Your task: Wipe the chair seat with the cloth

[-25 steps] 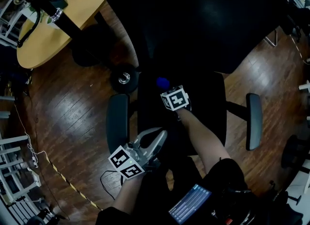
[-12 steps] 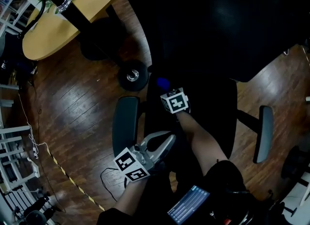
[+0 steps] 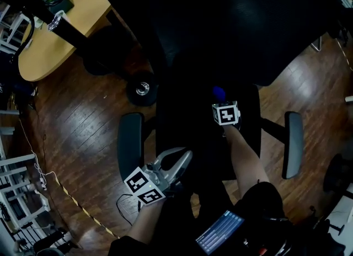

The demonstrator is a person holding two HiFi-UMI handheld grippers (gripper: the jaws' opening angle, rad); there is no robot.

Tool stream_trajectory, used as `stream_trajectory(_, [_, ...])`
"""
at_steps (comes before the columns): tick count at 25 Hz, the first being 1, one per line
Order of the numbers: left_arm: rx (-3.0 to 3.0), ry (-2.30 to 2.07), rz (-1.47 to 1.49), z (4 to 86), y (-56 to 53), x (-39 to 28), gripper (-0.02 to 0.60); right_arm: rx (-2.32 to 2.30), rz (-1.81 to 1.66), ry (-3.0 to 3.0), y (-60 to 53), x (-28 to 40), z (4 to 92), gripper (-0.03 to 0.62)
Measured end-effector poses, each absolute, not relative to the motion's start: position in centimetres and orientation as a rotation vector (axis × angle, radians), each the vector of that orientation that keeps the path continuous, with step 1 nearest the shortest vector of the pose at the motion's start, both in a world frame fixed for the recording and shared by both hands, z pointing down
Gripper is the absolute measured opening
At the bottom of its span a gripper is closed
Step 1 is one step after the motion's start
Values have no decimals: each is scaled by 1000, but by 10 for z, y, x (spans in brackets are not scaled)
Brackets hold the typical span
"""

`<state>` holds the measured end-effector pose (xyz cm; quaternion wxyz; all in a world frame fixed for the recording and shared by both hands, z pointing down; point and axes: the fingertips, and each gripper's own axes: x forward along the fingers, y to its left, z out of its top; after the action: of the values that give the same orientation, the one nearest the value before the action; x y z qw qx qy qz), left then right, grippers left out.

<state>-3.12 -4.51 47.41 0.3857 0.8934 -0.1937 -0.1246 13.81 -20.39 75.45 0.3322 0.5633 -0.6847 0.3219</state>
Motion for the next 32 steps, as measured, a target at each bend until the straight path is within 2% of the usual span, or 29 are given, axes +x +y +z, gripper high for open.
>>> stream_trajectory(4, [2276,-506,-307,476,-50,-31,5,1619,829,-1692,-184,222,739,38])
stream_trajectory(7, [2274,-508,-301,475,-52,-29,5,1657,846,-1661,-169,256,734,40])
stream_trajectory(17, [2278,-482,-299,472,-45,-20,5,1672,886,-1678,-167,263,729,38])
stream_trajectory(21, [2272,-497,-313,465,-43,-28,5,1592,892,-1815,-173,206,720,38])
stream_trajectory(32, [2276,-578,-344,453,-39,-60,5,1105,974,-2179,-170,-79,722,38])
